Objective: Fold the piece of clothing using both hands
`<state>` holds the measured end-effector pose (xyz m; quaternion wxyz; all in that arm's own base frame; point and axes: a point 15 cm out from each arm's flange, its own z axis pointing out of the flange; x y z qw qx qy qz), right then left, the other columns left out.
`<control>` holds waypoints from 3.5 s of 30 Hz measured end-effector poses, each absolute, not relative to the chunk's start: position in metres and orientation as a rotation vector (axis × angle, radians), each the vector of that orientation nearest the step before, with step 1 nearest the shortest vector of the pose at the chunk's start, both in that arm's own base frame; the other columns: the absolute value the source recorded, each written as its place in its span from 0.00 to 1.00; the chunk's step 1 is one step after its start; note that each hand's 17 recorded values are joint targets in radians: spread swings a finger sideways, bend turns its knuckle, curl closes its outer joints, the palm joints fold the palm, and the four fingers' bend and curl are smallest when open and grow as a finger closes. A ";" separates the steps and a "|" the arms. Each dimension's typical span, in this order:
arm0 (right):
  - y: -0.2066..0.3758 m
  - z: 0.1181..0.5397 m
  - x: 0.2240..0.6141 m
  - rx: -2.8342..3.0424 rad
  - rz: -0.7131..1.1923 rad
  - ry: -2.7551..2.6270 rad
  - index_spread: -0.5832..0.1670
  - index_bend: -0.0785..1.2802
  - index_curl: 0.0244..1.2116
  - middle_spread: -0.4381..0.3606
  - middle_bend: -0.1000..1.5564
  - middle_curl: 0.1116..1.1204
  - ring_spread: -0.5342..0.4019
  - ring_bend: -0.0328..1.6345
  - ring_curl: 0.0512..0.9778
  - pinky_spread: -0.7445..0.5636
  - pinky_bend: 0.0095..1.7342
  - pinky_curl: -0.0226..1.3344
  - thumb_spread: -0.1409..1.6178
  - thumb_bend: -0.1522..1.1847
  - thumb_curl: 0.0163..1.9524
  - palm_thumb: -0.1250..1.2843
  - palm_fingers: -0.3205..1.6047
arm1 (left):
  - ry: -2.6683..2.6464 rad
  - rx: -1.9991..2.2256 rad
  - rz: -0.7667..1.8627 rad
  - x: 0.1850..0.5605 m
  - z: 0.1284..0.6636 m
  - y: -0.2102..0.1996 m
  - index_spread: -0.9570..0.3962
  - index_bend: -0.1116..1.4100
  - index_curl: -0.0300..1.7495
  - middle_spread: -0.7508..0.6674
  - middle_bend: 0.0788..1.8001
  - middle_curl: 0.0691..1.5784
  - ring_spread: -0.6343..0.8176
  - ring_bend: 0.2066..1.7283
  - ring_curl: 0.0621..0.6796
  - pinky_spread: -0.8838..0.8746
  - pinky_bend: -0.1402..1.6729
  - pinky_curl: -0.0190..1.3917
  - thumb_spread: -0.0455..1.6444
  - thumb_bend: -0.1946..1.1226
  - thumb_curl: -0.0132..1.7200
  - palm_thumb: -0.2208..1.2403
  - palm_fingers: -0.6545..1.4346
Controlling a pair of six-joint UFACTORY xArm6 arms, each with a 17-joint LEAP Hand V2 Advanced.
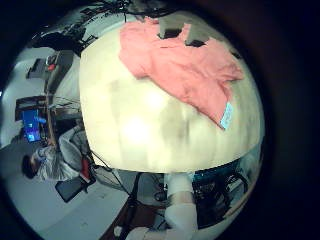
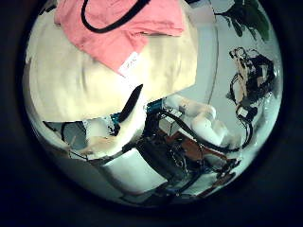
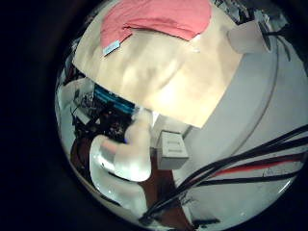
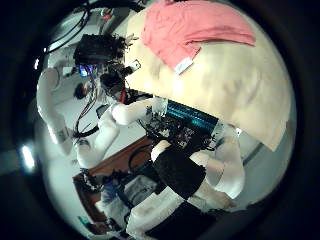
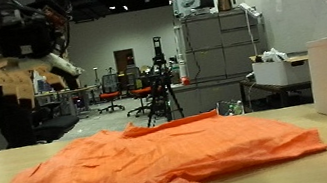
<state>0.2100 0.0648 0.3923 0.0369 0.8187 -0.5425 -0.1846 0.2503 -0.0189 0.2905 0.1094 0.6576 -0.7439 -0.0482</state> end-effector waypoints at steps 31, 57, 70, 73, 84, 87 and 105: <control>0.034 0.380 0.206 2.328 -0.586 -1.669 0.39 0.20 0.30 0.69 0.17 0.20 0.84 0.13 0.15 0.86 0.10 0.22 0.84 0.11 0.09 0.37 0.27 | -2.525 1.504 -0.539 0.256 0.124 -0.083 0.79 0.19 0.17 0.68 0.10 0.19 0.74 0.22 0.18 0.74 0.27 0.24 0.58 0.13 0.18 0.29 0.37; 0.024 0.363 0.220 2.265 -0.591 -1.642 0.41 0.17 0.26 0.66 0.18 0.19 0.72 0.25 0.21 0.70 0.14 0.24 0.85 0.12 0.10 0.46 0.35 | -2.626 1.524 -0.488 0.265 0.204 -0.016 0.30 0.48 0.33 0.19 0.57 0.36 0.06 0.52 0.55 0.09 0.58 0.35 0.79 0.47 0.48 0.76 0.91; 0.062 0.236 0.284 2.391 -0.462 -1.546 0.45 0.17 0.24 0.60 0.21 0.23 0.66 0.24 0.22 0.66 0.13 0.24 0.74 0.10 0.14 0.57 0.33 | -2.644 1.560 -0.382 0.265 0.226 -0.012 0.27 0.47 0.39 0.21 0.61 0.34 0.07 0.54 0.60 0.09 0.61 0.36 0.83 0.51 0.62 0.71 0.89; 0.064 0.213 0.290 2.411 -0.427 -1.561 0.45 0.17 0.24 0.59 0.21 0.23 0.66 0.24 0.22 0.66 0.14 0.24 0.71 0.10 0.14 0.57 0.33 | -2.641 1.566 -0.385 0.266 0.230 -0.011 0.27 0.47 0.40 0.21 0.61 0.34 0.07 0.54 0.60 0.09 0.61 0.36 0.84 0.51 0.65 0.70 0.89; 0.056 0.171 0.307 2.330 -0.333 -1.548 0.45 0.18 0.23 0.55 0.21 0.24 0.64 0.25 0.22 0.66 0.14 0.24 0.66 0.09 0.14 0.52 0.32 | -2.618 1.578 -0.388 0.262 0.244 -0.004 0.26 0.44 0.43 0.21 0.62 0.32 0.07 0.54 0.61 0.09 0.61 0.36 0.85 0.52 0.75 0.66 0.88; 0.053 0.165 0.308 2.295 -0.312 -1.540 0.45 0.18 0.23 0.55 0.21 0.25 0.63 0.25 0.22 0.66 0.14 0.24 0.66 0.09 0.14 0.51 0.32 | -2.623 1.587 -0.378 0.262 0.250 -0.004 0.26 0.43 0.44 0.21 0.62 0.32 0.07 0.54 0.61 0.08 0.60 0.36 0.85 0.53 0.77 0.65 0.88; 0.065 0.139 0.330 2.252 -0.127 -1.582 0.40 0.17 0.23 0.42 0.27 0.30 0.37 0.40 0.28 0.40 0.24 0.23 0.65 0.10 0.16 0.60 0.60 | -2.642 1.608 -0.350 0.262 0.284 -0.002 0.24 0.40 0.47 0.21 0.63 0.31 0.07 0.53 0.62 0.08 0.60 0.36 0.84 0.55 0.87 0.62 0.89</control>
